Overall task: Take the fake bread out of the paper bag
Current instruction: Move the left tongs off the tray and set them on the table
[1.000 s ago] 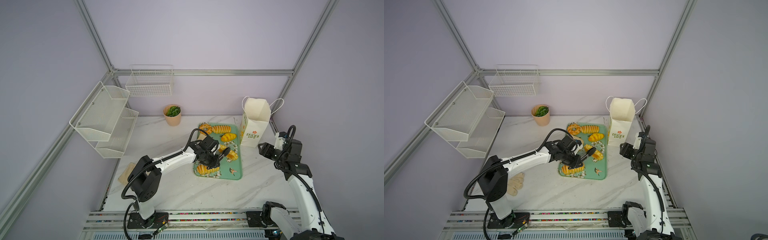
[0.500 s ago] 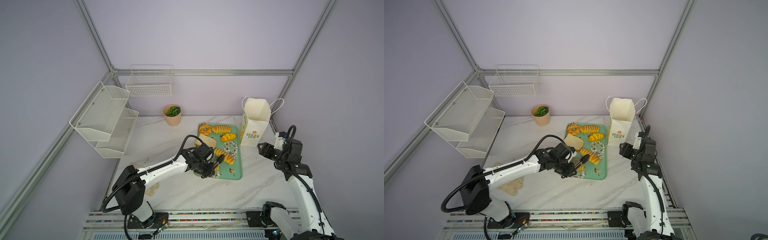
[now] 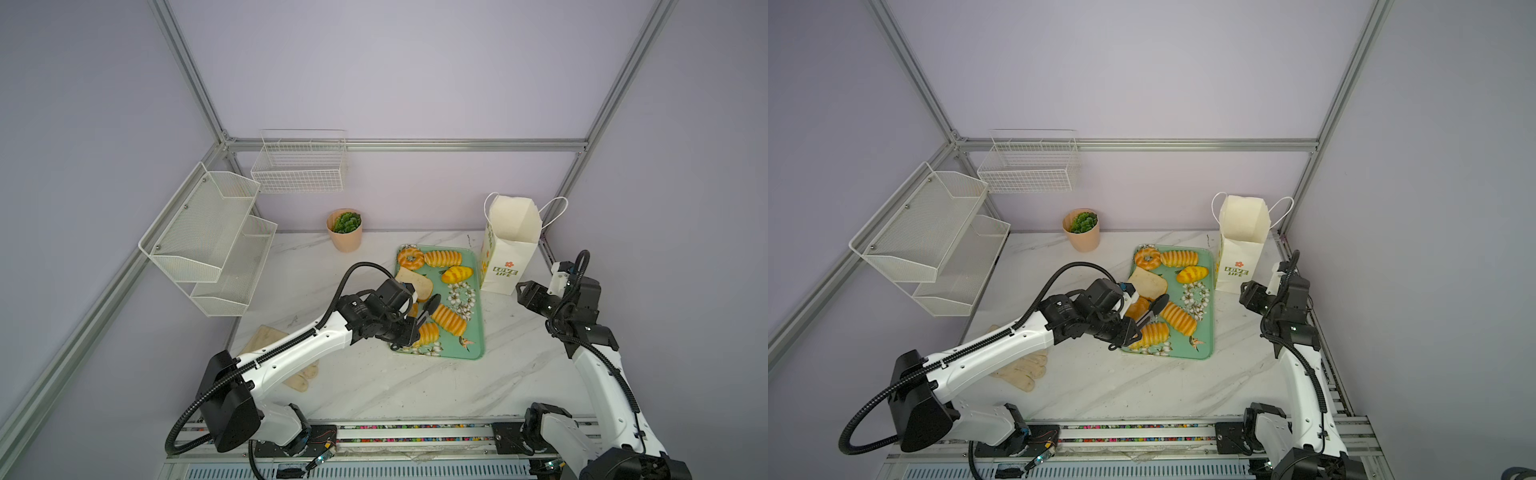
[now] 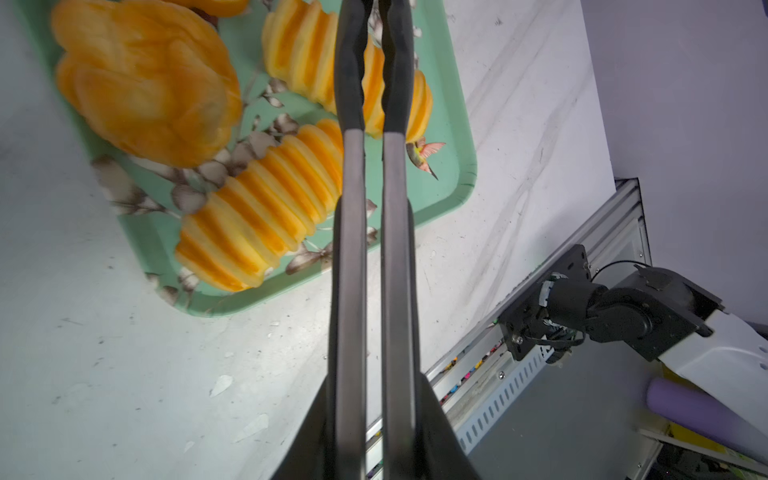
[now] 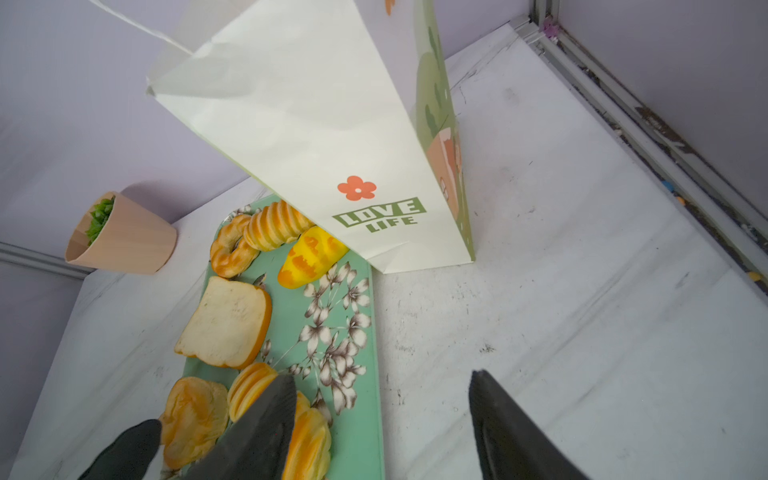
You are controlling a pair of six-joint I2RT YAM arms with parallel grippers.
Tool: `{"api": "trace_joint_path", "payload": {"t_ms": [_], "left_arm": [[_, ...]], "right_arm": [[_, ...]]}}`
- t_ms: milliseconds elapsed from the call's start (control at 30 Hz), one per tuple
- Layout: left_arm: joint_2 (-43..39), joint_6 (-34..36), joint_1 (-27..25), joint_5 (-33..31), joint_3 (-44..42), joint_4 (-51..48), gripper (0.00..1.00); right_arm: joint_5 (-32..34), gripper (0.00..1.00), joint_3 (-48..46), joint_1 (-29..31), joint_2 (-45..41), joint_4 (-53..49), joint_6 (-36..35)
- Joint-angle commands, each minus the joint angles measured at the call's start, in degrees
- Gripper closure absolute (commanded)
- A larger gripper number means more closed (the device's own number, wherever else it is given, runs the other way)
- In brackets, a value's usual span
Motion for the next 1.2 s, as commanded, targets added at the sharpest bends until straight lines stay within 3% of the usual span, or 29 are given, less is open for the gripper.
{"api": "trace_joint_path", "payload": {"t_ms": [0,267,467,633,700,767,1167], "left_arm": [[-3.6,5.0,6.7,-5.0,3.6,-0.6,0.97],[-7.5,11.3,23.2,-9.0,-8.2,14.0,0.95],[-2.9,11.7,32.1,-7.4,-14.8,21.6,0.95],[3.6,13.4,35.8,-9.3,-15.5,24.1,0.88],[5.7,12.9,36.7,-8.9,-14.7,24.5,0.83],[7.8,12.6,36.9,-8.8,-13.6,24.7,0.79],[13.1,15.5,37.0,-13.0,-10.9,21.1,0.52]], "right_arm": [[4.0,0.31,-2.9,0.3,-0.8,7.1,3.0],[12.3,0.29,-11.1,0.3,-3.7,22.0,1.2],[15.2,0.29,-18.4,1.3,-0.8,38.7,1.2],[18.9,0.24,-24.0,3.1,1.9,52.2,-4.0],[19.4,0.17,-25.6,3.4,2.7,55.9,-6.4],[18.7,0.03,-27.3,3.5,3.5,59.7,-8.8],[19.6,0.03,-32.2,7.3,12.4,78.6,-10.7]]}}
